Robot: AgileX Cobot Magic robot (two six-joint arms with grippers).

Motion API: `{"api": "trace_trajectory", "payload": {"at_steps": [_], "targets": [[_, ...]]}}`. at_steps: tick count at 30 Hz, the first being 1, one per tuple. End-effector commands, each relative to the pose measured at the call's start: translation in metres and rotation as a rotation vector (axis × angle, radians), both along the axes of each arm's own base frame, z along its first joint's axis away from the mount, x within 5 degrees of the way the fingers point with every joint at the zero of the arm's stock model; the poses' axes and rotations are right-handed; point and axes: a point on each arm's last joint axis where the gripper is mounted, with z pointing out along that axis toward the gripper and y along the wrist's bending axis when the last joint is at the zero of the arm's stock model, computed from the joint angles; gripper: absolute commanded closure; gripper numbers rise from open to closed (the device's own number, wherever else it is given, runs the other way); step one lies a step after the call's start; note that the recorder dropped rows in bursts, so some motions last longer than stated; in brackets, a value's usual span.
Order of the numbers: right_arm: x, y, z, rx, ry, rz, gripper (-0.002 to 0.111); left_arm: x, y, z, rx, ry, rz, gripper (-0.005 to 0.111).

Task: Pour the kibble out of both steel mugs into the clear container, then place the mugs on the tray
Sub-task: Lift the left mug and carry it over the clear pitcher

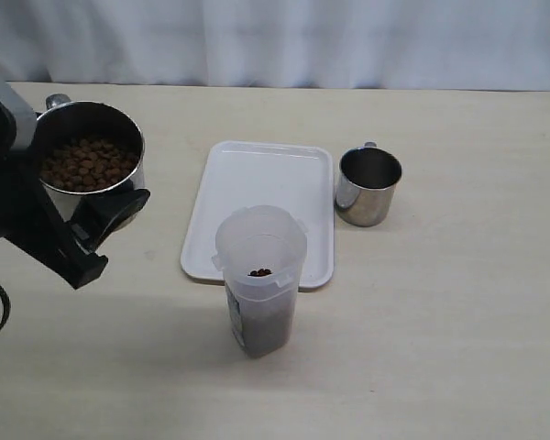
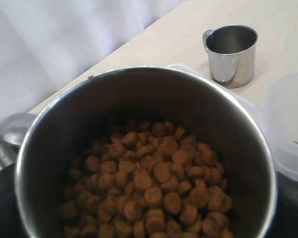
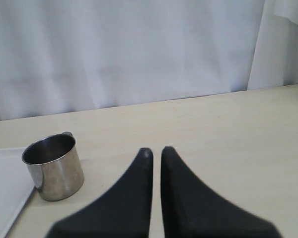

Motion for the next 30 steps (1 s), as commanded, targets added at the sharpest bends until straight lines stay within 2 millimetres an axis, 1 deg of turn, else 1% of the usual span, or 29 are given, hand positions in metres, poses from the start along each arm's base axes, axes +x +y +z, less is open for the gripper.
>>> {"api": "trace_trajectory", "payload": {"at_steps": [1, 3, 4, 5, 6, 8, 11, 14, 15, 16, 17, 19, 21, 27, 30], "targets": [[0.0, 0.0, -0.001, -0.004, 0.001, 0.003, 0.104, 0.001, -0.004, 0.013, -0.01, -0.011, 0.0, 0.107], [0.0, 0.0, -0.001, -0.004, 0.001, 0.003, 0.104, 0.003, -0.003, 0.017, 0.005, -0.009, 0.017, 0.107], [0.0, 0.0, -0.001, -0.004, 0.001, 0.003, 0.104, 0.005, -0.003, 0.026, 0.028, -0.023, 0.03, 0.107], [0.0, 0.0, -0.001, -0.004, 0.001, 0.003, 0.104, 0.007, -0.001, 0.03, 0.048, -0.022, 0.045, 0.107], [0.0, 0.0, -0.001, -0.004, 0.001, 0.003, 0.104, 0.01, 0.001, 0.041, 0.068, -0.021, 0.082, 0.107], [0.0, 0.0, -0.001, -0.004, 0.001, 0.003, 0.104, 0.013, 0.004, 0.053, 0.085, -0.007, 0.129, 0.107], [0.0, 0.0, -0.001, -0.004, 0.001, 0.003, 0.104, 0.011, 0.002, 0.052, 0.07, 0.018, 0.137, 0.107], [0.0, 0.0, -0.001, -0.004, 0.001, 0.003, 0.104, 0.0, -0.013, 0.052, 0.125, -0.009, 0.075, 0.107], [0.0, 0.0, -0.001, -0.004, 0.001, 0.003, 0.104, -0.006, -0.019, 0.052, 0.168, -0.038, 0.084, 0.107], [0.0, 0.0, -0.001, -0.004, 0.001, 0.003, 0.104, -0.009, -0.02, 0.053, 0.185, -0.058, 0.111, 0.107], [0.0, 0.0, -0.001, -0.004, 0.001, 0.003, 0.104, -0.016, -0.027, 0.052, 0.224, -0.097, 0.137, 0.107], [0.0, 0.0, -0.001, -0.004, 0.001, 0.003, 0.104, -0.027, -0.038, 0.047, 0.267, -0.13, 0.075, 0.107], [0.0, 0.0, -0.001, -0.004, 0.001, 0.003, 0.104, -0.029, -0.044, 0.042, 0.285, -0.121, 0.049, 0.107], [0.0, 0.0, -0.001, -0.004, 0.001, 0.003, 0.104, -0.02, -0.06, 0.017, 0.395, -0.075, 0.039, 0.107], [0.0, 0.0, -0.001, -0.004, 0.001, 0.003, 0.104, -0.014, -0.068, 0.011, 0.415, -0.116, 0.043, 0.107]]}}
